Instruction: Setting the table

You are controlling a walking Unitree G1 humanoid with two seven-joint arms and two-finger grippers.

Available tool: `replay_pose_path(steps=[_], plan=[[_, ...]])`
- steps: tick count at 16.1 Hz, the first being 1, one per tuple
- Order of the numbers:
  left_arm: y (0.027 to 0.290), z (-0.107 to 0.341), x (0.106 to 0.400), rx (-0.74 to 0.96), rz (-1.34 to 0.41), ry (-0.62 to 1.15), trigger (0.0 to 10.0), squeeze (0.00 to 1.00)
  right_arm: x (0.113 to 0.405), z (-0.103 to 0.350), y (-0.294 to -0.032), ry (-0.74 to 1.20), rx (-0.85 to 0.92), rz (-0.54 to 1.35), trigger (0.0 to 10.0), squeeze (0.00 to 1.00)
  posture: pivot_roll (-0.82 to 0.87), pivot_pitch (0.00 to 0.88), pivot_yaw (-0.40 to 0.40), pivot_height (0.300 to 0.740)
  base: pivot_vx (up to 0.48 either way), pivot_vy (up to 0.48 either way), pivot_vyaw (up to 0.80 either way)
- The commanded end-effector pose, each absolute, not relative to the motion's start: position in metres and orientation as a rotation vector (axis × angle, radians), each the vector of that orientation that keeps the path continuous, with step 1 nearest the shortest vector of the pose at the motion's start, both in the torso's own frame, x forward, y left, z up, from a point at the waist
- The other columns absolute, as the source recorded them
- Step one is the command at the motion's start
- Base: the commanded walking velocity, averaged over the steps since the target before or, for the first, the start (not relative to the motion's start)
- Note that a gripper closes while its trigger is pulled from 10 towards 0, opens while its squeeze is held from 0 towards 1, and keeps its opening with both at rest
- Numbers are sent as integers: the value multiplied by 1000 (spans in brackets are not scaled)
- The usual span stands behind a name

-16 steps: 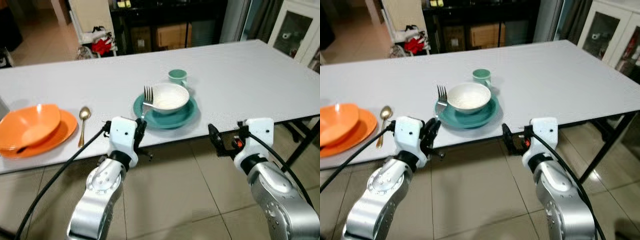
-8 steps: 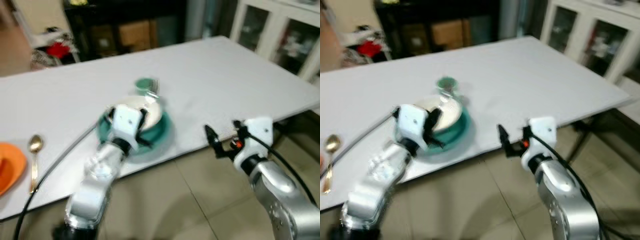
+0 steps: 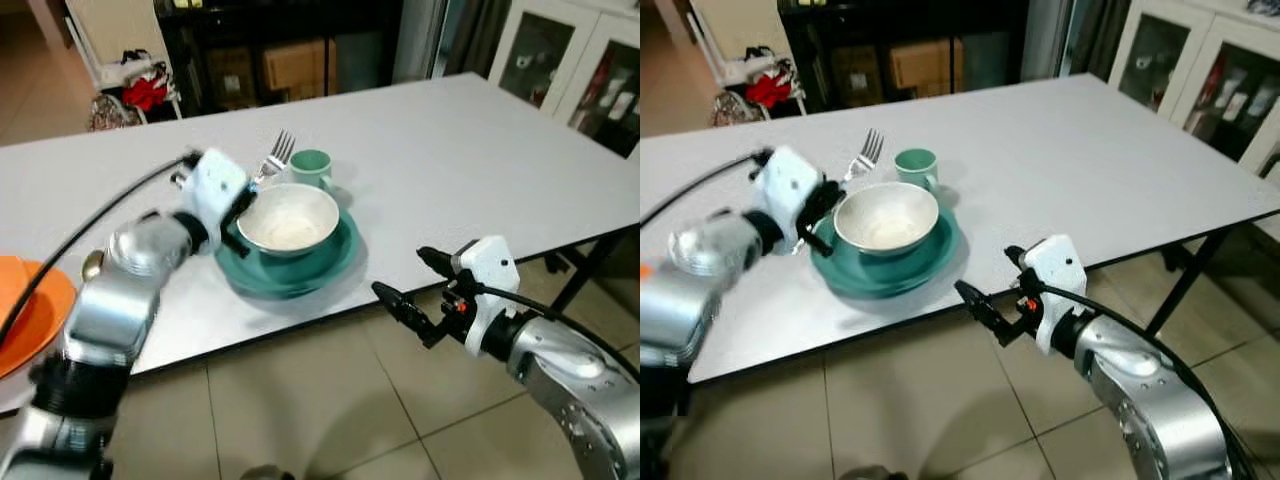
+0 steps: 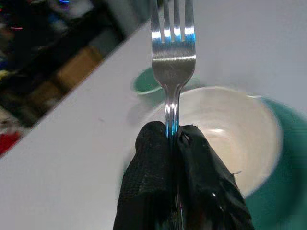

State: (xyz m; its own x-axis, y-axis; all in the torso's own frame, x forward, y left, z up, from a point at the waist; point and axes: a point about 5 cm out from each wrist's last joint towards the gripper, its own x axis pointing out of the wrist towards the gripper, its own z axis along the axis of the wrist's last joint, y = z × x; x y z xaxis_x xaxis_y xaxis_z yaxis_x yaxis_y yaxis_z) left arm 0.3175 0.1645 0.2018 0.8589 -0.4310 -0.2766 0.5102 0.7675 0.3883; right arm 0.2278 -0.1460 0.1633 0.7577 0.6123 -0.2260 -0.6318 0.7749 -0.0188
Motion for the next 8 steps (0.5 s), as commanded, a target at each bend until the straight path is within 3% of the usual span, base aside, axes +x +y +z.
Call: replay_pose_path(steps=[1, 4, 8], plan=[[159, 200, 321, 489, -606, 236, 10000, 0, 230, 167, -144, 216, -108, 719, 10000, 0, -23, 0, 59, 740, 0, 0, 0], [156, 191, 342, 529, -671, 349, 10000, 0, 231, 166, -145, 230, -139, 762, 10000, 0, -22, 0, 58, 740, 0, 0, 0], [162, 181, 365, 585, -619, 497, 10000, 0, 226, 163, -142, 259, -163, 827, 10000, 0, -27, 0, 63, 740, 0, 0, 0]])
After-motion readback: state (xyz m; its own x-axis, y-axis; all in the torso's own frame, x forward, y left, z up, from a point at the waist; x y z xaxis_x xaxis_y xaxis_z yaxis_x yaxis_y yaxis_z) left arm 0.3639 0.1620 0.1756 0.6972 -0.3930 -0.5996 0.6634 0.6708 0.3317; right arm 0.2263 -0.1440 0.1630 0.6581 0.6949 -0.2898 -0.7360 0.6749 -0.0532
